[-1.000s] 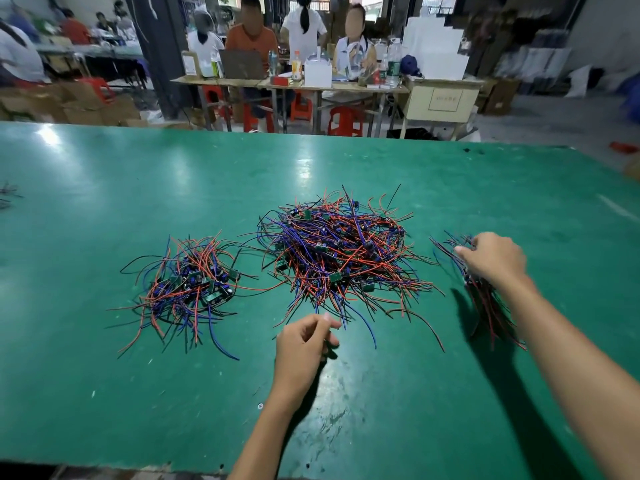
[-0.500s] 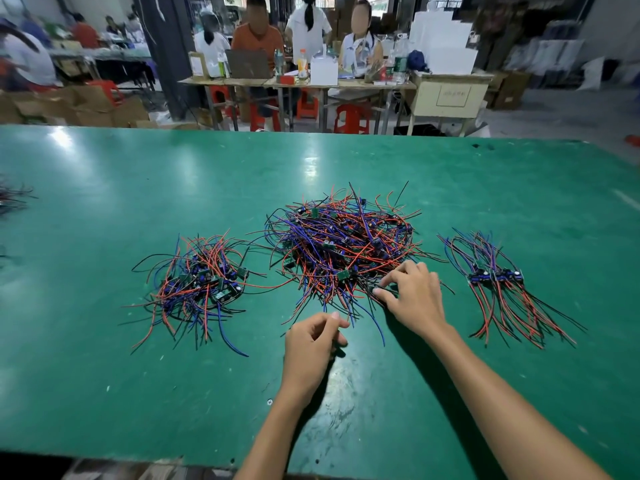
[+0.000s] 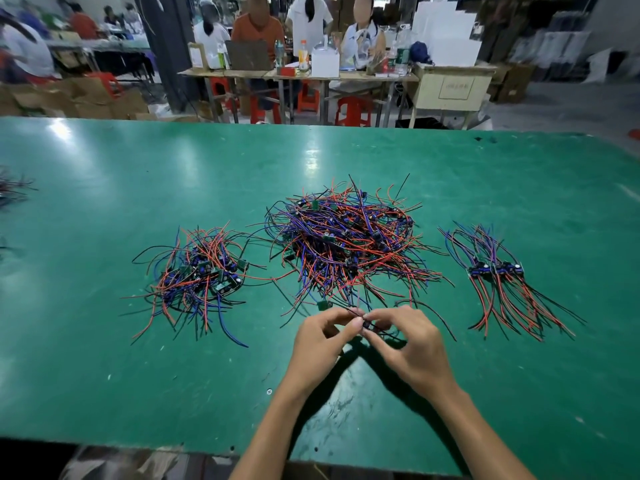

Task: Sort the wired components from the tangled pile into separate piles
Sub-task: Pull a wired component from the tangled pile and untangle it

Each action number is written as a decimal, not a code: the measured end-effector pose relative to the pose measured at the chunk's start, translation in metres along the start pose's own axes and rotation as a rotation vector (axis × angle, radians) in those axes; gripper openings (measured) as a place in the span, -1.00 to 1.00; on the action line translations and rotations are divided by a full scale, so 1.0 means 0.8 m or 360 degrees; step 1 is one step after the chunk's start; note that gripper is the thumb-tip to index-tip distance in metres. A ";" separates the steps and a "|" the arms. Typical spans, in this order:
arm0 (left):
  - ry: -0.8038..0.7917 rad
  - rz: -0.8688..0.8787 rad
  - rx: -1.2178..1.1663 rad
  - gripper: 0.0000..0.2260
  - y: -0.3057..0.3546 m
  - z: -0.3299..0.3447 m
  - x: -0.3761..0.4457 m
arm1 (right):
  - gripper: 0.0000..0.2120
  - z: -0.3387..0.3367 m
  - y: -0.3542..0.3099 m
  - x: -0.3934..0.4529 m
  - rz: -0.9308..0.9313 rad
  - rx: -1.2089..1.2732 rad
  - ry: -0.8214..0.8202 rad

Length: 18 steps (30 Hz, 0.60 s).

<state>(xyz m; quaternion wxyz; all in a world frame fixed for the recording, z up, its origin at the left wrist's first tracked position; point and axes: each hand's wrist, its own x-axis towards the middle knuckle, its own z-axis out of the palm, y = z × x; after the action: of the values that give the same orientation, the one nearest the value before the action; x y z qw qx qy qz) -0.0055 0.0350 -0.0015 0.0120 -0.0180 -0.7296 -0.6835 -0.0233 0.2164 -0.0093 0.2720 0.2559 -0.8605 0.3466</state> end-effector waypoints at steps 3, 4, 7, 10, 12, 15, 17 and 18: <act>0.0034 -0.0055 -0.0036 -0.94 -0.003 0.000 -0.001 | -0.75 0.000 -0.001 -0.006 0.0006 -0.0035 0.0058; 0.0056 -0.0085 -0.0063 -0.93 -0.003 0.000 -0.001 | -0.71 -0.001 -0.001 -0.006 0.0027 -0.0072 0.0068; 0.0076 -0.0110 -0.0143 -0.95 -0.003 0.002 0.000 | -0.67 -0.002 0.001 -0.009 0.0120 -0.0156 0.0080; 0.0077 -0.0104 -0.0138 -0.97 0.001 0.001 -0.001 | -0.73 -0.004 0.003 -0.011 0.0195 -0.0133 0.0081; 0.0083 -0.0098 -0.0111 -0.97 0.004 0.001 -0.002 | -0.76 -0.004 0.005 -0.011 0.0205 -0.0128 0.0090; 0.0092 -0.0092 -0.0074 -0.97 0.009 0.003 -0.002 | -0.85 -0.003 0.005 -0.012 0.0134 -0.0120 0.0144; 0.0078 -0.0061 -0.0094 -0.95 0.015 0.008 -0.001 | -0.85 -0.002 0.003 -0.013 0.0049 -0.0121 0.0192; 0.0074 -0.0039 -0.0105 -0.95 0.019 0.012 0.000 | -0.83 -0.002 0.002 -0.014 0.0038 -0.0102 0.0223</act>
<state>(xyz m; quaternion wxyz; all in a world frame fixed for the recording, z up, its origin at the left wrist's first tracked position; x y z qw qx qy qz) -0.0051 0.0453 0.0130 0.0201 0.0065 -0.7064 -0.7075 -0.0159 0.2214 -0.0161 0.3354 0.2120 -0.8530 0.3392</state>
